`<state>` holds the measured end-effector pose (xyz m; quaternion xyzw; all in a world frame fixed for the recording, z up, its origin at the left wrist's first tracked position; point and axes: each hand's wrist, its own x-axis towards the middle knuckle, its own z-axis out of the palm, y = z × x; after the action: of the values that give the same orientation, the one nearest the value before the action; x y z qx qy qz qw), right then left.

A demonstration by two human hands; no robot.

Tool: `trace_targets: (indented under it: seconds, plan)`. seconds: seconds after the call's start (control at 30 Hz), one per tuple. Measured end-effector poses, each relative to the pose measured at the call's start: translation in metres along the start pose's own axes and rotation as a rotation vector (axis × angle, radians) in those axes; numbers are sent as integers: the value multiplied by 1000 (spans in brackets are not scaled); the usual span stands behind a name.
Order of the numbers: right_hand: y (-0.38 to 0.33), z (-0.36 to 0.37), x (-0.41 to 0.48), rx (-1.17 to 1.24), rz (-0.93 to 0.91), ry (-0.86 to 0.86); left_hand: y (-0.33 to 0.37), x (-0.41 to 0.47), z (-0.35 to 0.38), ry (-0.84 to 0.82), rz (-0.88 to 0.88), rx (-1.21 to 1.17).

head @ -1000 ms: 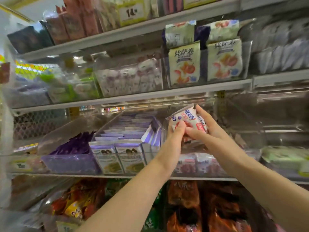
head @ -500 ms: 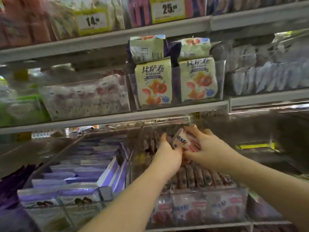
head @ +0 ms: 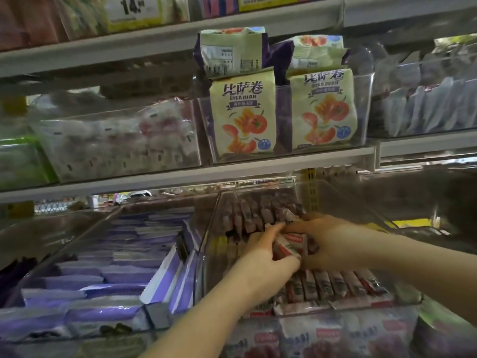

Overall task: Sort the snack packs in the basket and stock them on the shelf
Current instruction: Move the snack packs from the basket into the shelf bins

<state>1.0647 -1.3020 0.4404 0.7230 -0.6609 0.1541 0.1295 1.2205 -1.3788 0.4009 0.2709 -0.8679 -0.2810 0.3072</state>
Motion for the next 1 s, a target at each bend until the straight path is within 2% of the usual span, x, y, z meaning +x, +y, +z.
trace_targets:
  seconds: [0.17,0.4,0.53,0.67,0.8,1.0]
  plan:
    - [-4,4,-2,-49,119,110,-3,-4,2,34,-14,51]
    - [-2,-24,-28,-266,236,292,-6,-5,2,56,-5,126]
    - [-4,-32,-19,-261,294,388,-6,-3,3,41,-6,118]
    - [-9,-24,-17,-41,253,288,-6,-4,5,21,32,154]
    - [-8,-10,-24,-9,153,277,-5,-3,6,19,51,153]
    - [-4,13,-27,-4,66,109,-6,-3,7,-9,54,143]
